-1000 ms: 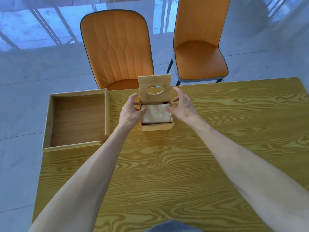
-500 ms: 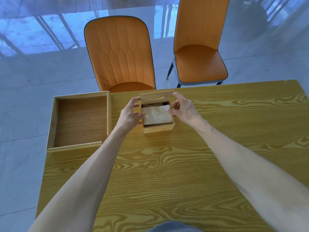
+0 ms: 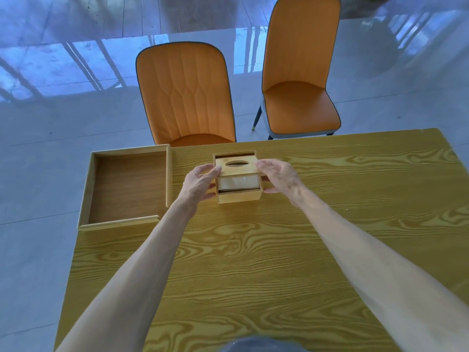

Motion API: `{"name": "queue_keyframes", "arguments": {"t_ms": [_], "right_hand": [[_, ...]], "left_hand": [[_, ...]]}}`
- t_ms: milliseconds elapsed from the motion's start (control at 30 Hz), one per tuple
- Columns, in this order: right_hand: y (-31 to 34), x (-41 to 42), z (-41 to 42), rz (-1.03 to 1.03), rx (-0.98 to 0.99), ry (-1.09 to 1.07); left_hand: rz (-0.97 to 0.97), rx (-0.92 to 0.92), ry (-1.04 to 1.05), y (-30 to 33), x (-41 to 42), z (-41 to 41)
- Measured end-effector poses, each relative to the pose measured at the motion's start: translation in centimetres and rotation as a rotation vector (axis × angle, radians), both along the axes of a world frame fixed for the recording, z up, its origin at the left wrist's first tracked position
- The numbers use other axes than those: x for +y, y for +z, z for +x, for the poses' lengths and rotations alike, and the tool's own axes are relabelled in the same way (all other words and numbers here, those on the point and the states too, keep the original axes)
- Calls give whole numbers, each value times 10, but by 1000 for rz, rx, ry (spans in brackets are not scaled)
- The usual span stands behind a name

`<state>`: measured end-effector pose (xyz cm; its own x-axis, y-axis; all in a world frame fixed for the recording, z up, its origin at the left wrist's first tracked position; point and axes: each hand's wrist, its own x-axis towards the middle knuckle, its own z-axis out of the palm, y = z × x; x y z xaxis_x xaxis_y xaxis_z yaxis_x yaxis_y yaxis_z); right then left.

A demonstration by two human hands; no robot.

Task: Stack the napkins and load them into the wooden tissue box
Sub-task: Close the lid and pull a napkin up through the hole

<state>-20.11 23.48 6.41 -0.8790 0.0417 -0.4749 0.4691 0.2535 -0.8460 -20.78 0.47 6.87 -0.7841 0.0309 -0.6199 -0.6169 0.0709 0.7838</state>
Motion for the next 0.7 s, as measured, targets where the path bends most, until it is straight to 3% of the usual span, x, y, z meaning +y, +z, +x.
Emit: {"name": "queue_keyframes", "arguments": {"t_ms": [700], "right_hand": [[-12, -4, 30, 25, 23, -106]], "left_hand": [[-69, 117, 55, -7, 8, 30]]}}
